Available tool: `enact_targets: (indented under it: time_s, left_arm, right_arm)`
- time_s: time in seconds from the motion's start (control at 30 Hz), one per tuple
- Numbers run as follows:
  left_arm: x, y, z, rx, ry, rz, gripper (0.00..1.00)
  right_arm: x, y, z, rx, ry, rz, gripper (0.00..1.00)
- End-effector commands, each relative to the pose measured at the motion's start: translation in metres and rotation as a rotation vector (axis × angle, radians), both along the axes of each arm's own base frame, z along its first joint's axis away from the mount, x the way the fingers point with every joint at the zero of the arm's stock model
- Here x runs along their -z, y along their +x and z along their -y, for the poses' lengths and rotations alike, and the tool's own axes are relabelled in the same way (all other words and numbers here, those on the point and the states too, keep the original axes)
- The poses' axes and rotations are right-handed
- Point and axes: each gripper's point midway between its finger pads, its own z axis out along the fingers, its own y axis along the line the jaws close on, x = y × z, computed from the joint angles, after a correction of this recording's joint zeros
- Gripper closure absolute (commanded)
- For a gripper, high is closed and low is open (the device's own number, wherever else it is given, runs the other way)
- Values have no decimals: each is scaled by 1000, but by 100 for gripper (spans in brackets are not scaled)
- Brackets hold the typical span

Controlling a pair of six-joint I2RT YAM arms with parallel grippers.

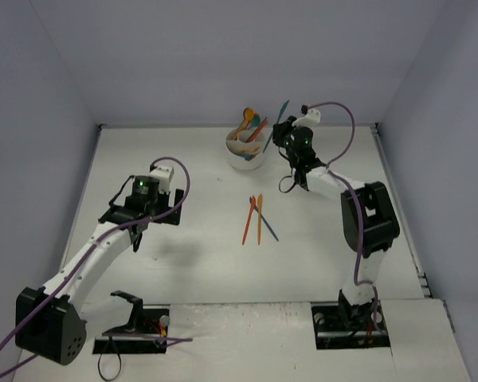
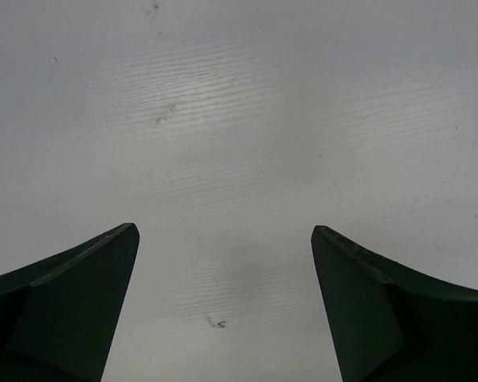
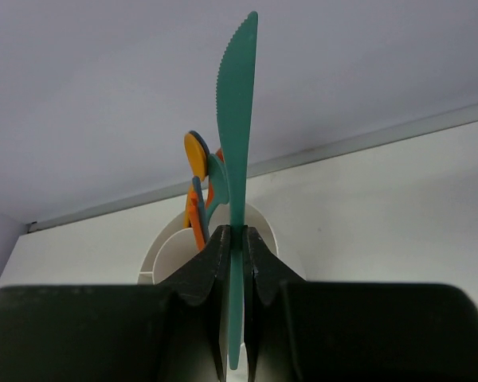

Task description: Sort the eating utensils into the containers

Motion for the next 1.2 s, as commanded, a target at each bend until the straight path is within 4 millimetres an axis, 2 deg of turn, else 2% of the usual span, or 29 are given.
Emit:
enact_targets:
  time_s: [0.0, 0.33, 0.57, 0.8, 1.17]
  left_arm:
    - [-17, 11, -1, -9, -10, 82, 12]
    - [-17, 10, 0, -4, -11, 80, 12]
    - [-17, 10, 0, -3, -12, 81, 12]
    - [-17, 10, 1, -2, -13, 80, 12]
    - [-18, 9, 1, 3, -13, 84, 12]
  right_arm:
    - [-76, 14, -8, -16, 100, 247, 100]
    - [-57, 27, -21, -38, 129, 253, 100]
    - [-37, 29, -28, -40, 128, 224, 100]
    - [-21, 27, -40, -69, 121, 204, 100]
    - [-11, 18, -41, -84, 104, 182, 97]
